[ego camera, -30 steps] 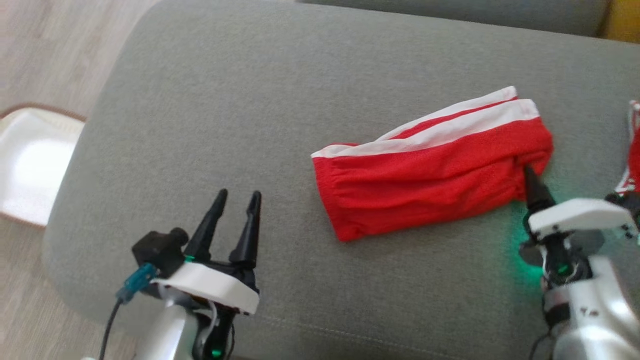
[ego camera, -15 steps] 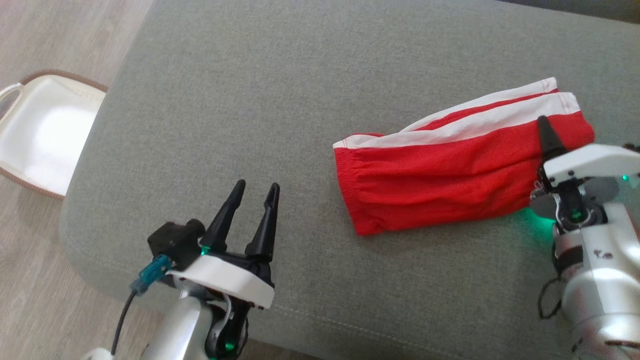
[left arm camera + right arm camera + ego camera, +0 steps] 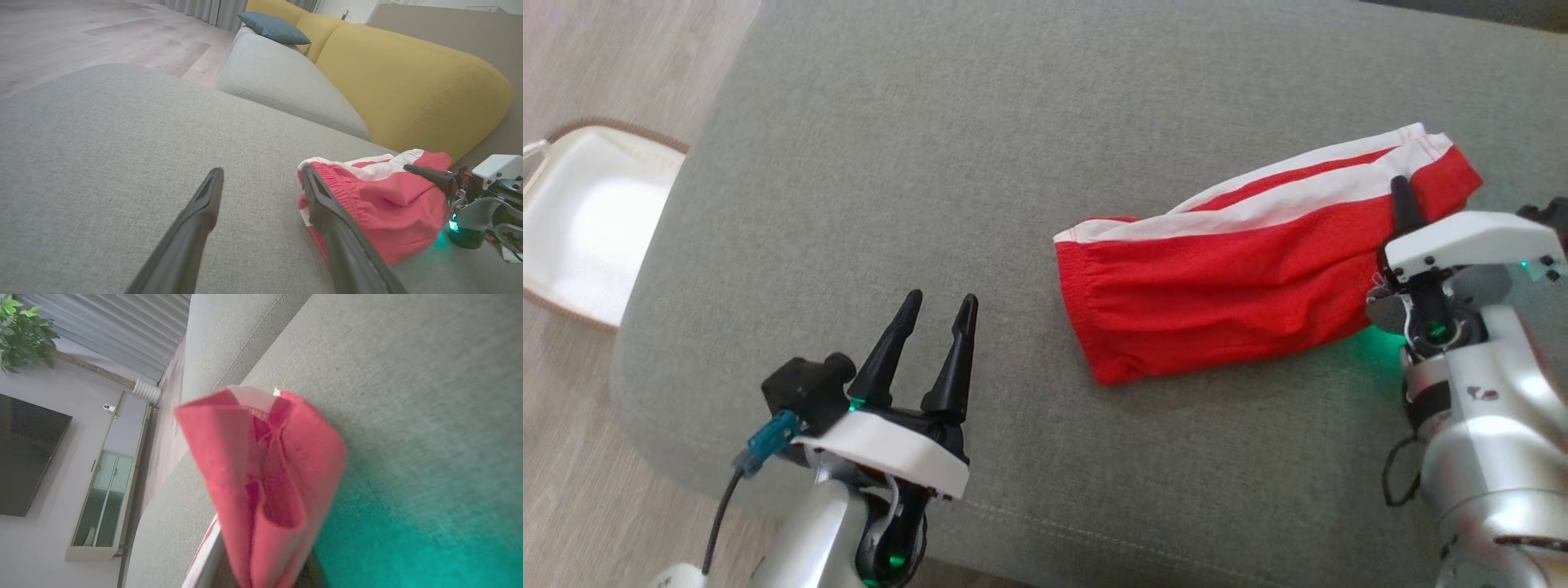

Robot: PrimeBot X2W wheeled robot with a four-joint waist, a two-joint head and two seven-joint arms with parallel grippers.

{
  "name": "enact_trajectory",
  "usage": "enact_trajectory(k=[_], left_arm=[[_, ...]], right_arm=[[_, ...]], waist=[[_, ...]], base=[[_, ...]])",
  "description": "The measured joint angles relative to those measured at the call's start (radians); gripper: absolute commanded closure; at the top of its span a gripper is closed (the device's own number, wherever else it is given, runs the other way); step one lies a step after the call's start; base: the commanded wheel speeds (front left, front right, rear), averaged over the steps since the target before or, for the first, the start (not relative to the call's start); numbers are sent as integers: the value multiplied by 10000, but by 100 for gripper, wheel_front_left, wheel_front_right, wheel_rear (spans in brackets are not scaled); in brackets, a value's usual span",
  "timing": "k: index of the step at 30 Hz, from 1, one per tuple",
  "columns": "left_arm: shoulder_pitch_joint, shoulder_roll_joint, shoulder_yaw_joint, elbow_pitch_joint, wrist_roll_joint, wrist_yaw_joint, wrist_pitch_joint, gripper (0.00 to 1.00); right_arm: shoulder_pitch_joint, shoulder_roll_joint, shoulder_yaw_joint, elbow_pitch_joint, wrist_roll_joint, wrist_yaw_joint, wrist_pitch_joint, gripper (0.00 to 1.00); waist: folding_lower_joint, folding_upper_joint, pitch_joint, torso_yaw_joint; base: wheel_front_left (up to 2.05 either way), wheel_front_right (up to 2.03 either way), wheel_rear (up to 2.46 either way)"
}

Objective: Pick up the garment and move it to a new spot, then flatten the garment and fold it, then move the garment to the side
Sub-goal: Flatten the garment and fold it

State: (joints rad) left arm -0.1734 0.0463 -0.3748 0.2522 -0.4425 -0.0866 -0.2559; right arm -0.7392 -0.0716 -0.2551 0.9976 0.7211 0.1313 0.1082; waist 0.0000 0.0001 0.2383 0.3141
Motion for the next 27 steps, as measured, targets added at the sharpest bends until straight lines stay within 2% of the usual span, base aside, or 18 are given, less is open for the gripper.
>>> enact_trajectory(k=[9,17,27], left_arm=[[43,2,77,75,29,-15,0,0],[346,4,247,92,98,-17,0,0],[839,10,418,178,194,-109,0,0]], right_arm=[[1352,79,380,-792,832,0,-861,100],[2673,127,-163,-1131,1166,0,-1732,100],[3409,217,-529,-988,1223,0,-2351,100]], waist=[[0,0,-510,-729],[0,0,-1099,-1298],[0,0,-1566,-1476]], base=[[0,0,0],[0,0,0],[0,0,0]])
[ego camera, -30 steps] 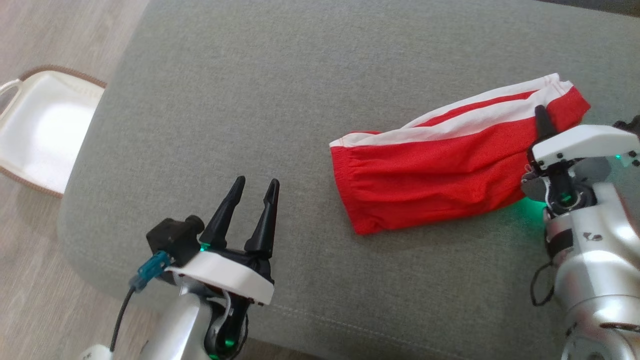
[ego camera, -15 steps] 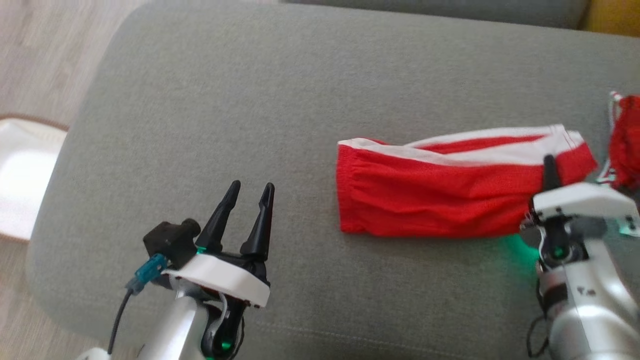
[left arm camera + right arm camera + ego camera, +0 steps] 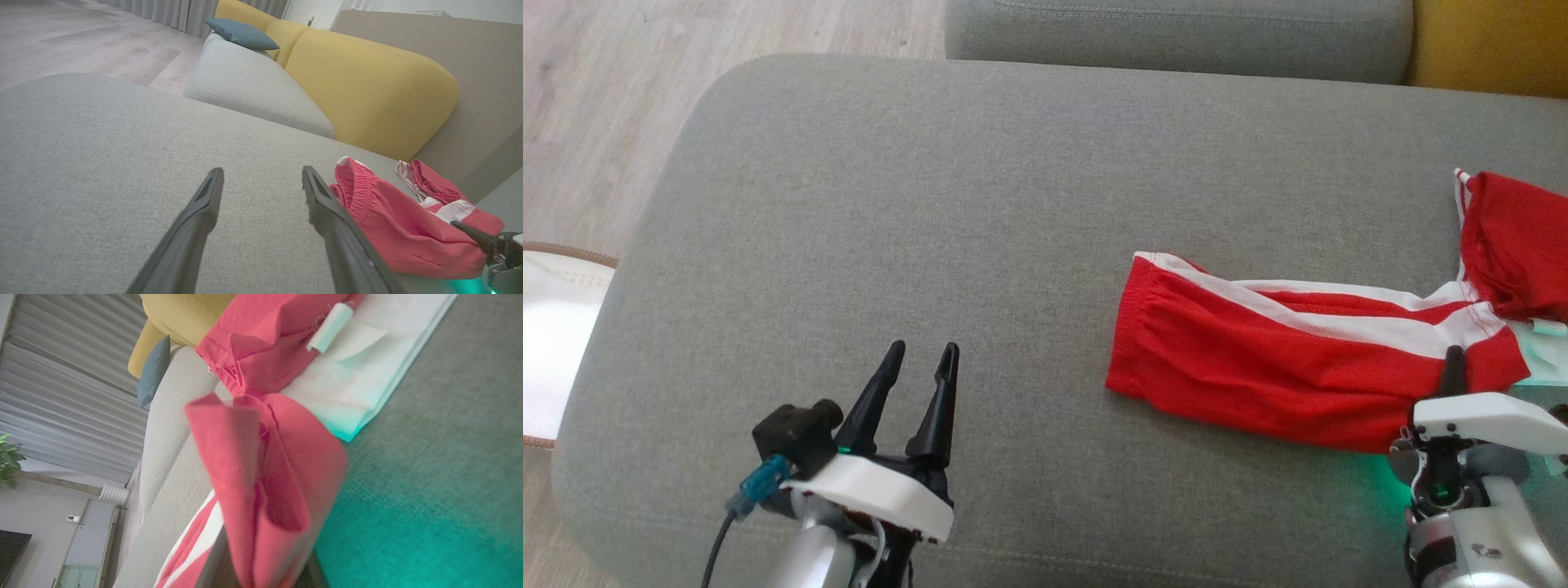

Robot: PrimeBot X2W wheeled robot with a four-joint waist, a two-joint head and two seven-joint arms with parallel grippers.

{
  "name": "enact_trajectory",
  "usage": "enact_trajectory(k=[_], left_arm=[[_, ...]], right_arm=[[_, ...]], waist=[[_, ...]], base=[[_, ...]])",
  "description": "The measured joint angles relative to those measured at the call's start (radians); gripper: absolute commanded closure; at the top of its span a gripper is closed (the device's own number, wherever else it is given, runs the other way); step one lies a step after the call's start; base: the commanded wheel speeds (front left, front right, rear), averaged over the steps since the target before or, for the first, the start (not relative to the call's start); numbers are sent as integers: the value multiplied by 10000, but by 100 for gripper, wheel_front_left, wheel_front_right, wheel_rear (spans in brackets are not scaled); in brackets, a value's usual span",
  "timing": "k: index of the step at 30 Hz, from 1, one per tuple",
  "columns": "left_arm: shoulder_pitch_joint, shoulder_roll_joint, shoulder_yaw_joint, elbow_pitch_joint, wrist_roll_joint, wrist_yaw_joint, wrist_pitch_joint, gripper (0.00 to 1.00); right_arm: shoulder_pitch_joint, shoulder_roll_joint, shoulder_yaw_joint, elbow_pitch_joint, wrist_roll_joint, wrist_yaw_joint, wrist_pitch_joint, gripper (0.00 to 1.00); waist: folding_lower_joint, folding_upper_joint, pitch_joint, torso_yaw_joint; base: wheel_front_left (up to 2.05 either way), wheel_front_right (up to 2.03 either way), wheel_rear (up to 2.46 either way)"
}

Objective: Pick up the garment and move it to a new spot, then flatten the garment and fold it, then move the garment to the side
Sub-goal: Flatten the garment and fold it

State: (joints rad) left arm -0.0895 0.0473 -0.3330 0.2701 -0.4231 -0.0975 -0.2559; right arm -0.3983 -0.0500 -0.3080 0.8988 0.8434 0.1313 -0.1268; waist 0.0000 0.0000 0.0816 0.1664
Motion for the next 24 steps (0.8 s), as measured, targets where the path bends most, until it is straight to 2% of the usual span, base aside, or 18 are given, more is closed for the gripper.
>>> enact_trajectory(k=[4,11,24], left_arm=[[84,2,6,2,75,-8,0,0],[94,2,-61,92,77,-25,0,0],[319,6,-56,130,81,-25,0,0]], right_arm=[[-29,2,182,48,0,0,-196,100],[-44,4,1275,-318,349,0,-412,100],[662,-2,4640,-3045,1496,0,-518,100]], waist=[[0,0,-62,70],[0,0,-201,247],[0,0,-400,515]], base=[[0,0,0],[0,0,0],[0,0,0]])
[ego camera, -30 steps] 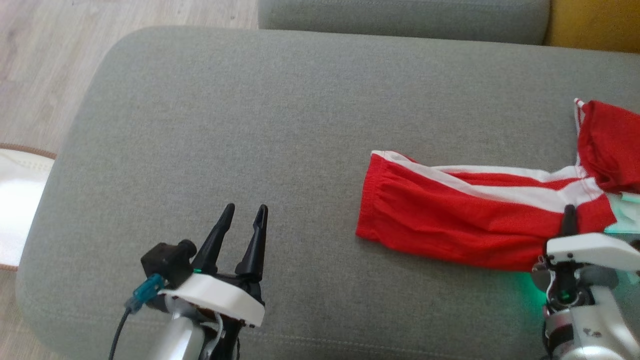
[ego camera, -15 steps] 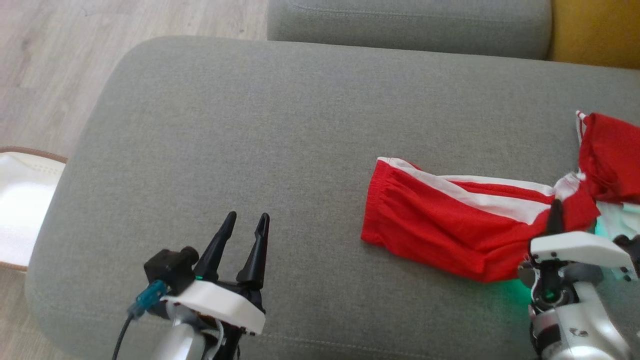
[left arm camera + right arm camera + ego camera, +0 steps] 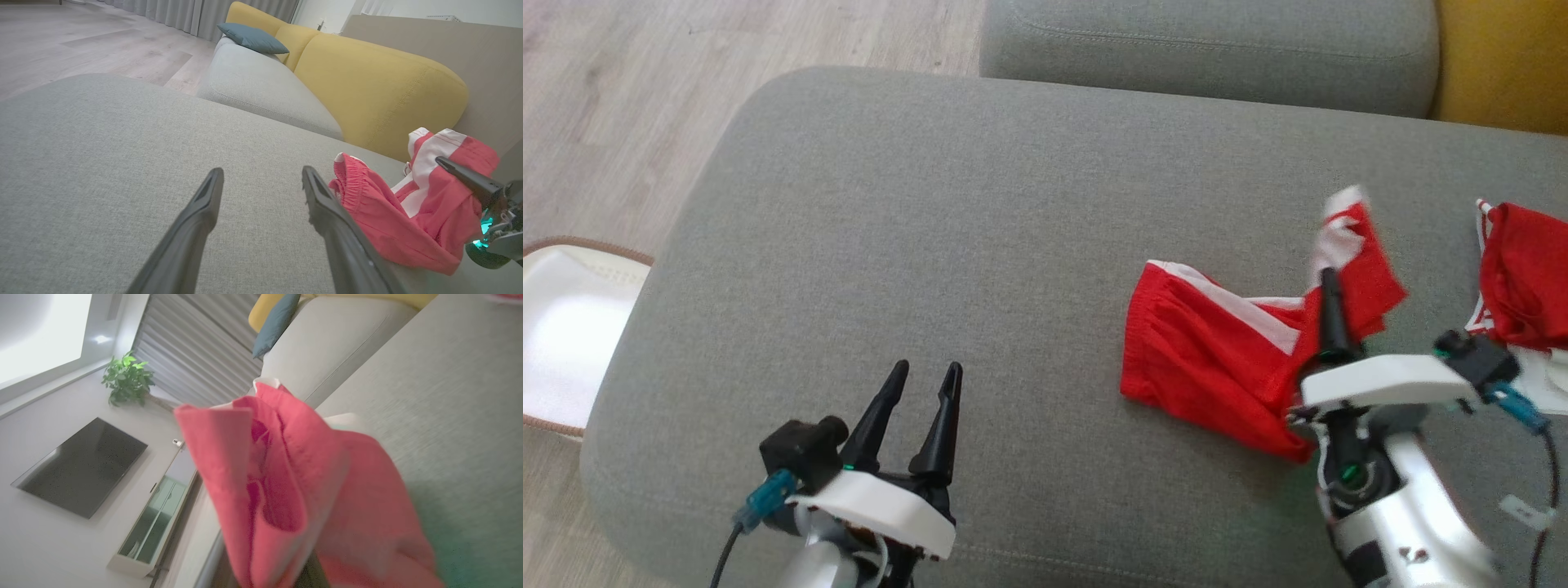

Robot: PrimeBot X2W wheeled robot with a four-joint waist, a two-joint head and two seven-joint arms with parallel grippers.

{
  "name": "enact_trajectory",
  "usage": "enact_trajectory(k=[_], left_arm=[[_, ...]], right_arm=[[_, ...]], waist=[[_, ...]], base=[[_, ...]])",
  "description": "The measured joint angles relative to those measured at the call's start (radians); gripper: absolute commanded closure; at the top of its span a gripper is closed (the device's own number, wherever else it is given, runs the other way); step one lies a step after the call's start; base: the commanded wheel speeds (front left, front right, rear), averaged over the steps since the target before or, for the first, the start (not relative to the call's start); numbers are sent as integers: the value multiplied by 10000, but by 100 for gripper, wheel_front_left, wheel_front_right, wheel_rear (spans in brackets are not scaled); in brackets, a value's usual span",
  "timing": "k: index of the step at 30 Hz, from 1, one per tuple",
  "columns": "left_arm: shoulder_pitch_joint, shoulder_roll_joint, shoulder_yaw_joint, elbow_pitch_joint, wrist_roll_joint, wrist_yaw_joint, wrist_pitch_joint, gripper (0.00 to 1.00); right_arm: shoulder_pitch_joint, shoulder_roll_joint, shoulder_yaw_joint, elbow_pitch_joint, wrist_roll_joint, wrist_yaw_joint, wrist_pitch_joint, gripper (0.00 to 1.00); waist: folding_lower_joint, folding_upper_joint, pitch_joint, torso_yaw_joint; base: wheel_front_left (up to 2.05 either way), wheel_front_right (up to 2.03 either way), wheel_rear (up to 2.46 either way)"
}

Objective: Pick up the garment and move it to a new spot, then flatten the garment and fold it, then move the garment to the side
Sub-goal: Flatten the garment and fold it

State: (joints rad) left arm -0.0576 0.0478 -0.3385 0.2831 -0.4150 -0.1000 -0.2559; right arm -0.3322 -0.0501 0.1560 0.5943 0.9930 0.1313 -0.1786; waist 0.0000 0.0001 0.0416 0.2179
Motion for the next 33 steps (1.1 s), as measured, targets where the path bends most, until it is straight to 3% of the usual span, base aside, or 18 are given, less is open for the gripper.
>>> enact_trajectory(k=[15,16,17,18,33], left_arm=[[-19,0,-36,4,-17,35,0,0],[-25,0,-40,6,-19,35,0,0],[-34,0,-46,6,-33,35,0,0],[-41,0,-50,6,-88,36,0,0],[-66,0,-73,2,-221,82,0,0]], right_arm=[[76,-17,2855,-247,441,0,-245,100],[44,-19,2995,-173,439,0,-255,84],[-1,-19,3139,-96,422,0,-293,20],[-69,-19,3277,-42,428,0,-330,0],[-378,-44,5336,658,445,0,142,0]], waist=[[0,0,241,479],[0,0,261,520],[0,0,280,561],[0,0,299,600],[0,0,460,797]], base=[[0,0,0],[0,0,0],[0,0,0],[0,0,0],[0,0,0]])
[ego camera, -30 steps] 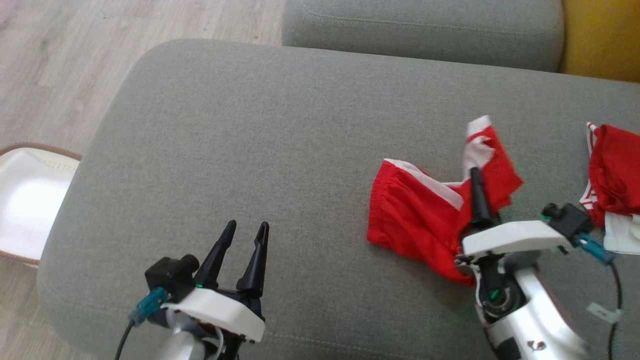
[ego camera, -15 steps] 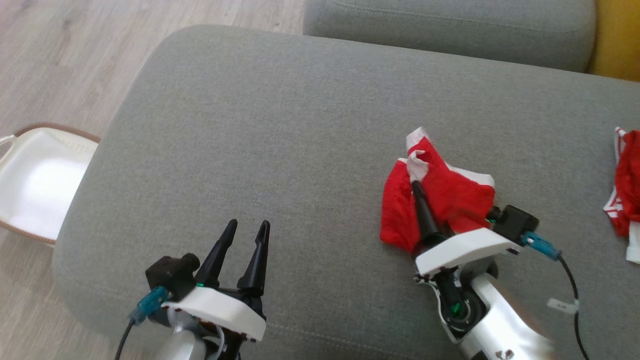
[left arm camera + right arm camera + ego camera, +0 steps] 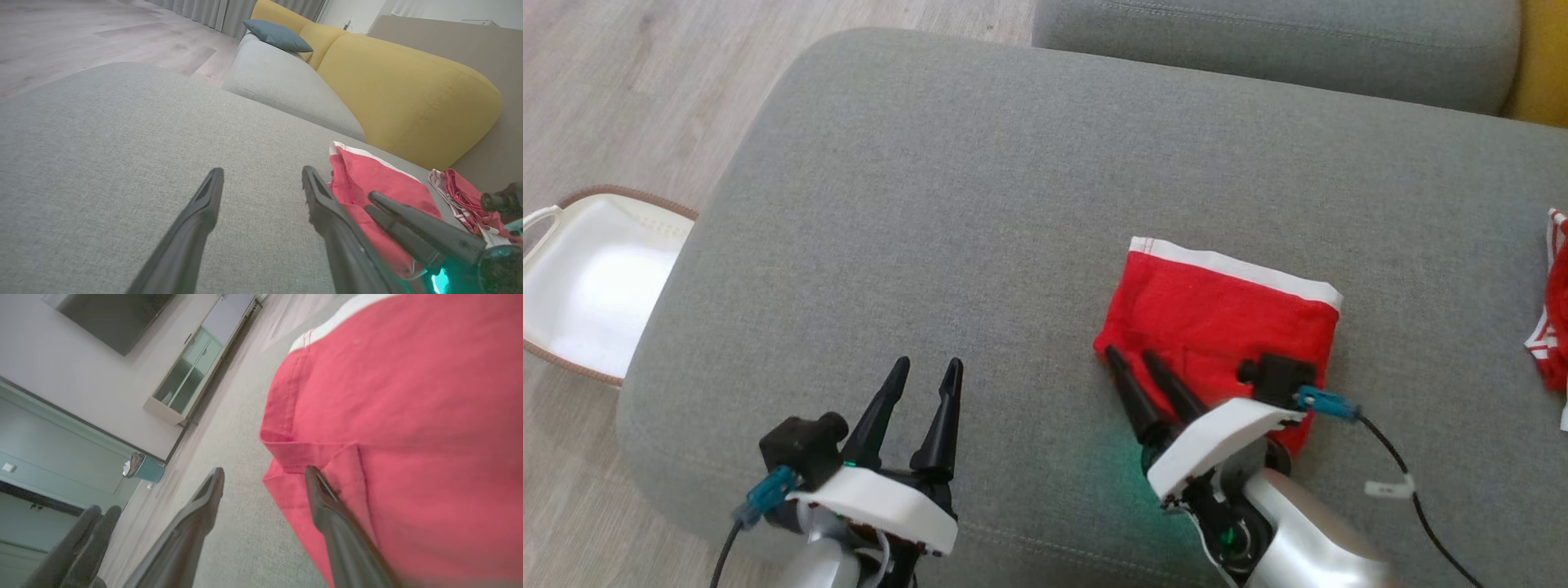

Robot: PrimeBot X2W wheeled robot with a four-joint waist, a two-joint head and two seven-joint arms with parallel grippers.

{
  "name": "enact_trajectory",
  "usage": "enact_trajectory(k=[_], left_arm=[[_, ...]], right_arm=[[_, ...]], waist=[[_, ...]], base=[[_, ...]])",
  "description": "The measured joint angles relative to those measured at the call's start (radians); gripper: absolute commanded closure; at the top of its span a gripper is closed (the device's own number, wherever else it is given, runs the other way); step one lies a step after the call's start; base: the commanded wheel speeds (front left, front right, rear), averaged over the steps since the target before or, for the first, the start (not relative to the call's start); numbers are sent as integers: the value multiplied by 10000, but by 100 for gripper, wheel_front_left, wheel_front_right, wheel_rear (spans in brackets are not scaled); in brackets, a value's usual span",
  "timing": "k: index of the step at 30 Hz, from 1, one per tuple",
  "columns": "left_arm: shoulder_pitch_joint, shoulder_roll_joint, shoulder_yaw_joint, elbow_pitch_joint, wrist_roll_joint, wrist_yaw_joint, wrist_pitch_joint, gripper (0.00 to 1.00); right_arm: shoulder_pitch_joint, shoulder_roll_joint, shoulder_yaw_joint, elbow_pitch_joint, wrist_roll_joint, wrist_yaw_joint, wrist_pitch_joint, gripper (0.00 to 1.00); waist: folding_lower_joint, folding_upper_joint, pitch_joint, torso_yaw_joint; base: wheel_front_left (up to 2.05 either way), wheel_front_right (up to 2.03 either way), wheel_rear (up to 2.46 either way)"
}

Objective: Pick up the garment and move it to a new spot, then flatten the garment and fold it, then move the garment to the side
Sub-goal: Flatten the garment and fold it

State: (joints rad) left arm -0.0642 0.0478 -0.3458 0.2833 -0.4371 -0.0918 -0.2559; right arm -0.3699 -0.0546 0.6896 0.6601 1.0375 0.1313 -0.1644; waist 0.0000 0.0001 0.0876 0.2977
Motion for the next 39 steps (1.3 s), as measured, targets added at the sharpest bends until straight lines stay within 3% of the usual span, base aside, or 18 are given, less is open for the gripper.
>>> enact_trajectory(k=[11,15,19,28,34,39], left_arm=[[-12,0,-15,-25,-73,52,0,0],[-21,0,38,-27,-73,52,0,0],[-21,-2,134,-73,-40,48,0,0],[-20,2,731,-520,33,33,0,0],[-32,2,1037,-924,119,25,0,0],[-33,0,1068,-1139,121,-54,0,0]], right_arm=[[-612,-17,1091,671,167,0,629,0],[-943,-17,1001,974,-265,0,69,0],[-1411,-81,604,1434,-1638,0,-504,0],[-1672,-869,-1933,1179,-5237,0,-834,0],[-430,-993,-4537,-830,-7990,0,-853,0],[1459,-410,-6171,-2374,-9377,0,-865,0]], waist=[[0,0,84,-241],[0,0,-15,-494],[0,0,-148,-833],[0,0,-413,-1670],[0,0,-514,-2069],[0,0,-533,-2273]], base=[[0,0,0],[0,0,0],[0,0,0],[0,0,0],[0,0,0],[0,0,0]])
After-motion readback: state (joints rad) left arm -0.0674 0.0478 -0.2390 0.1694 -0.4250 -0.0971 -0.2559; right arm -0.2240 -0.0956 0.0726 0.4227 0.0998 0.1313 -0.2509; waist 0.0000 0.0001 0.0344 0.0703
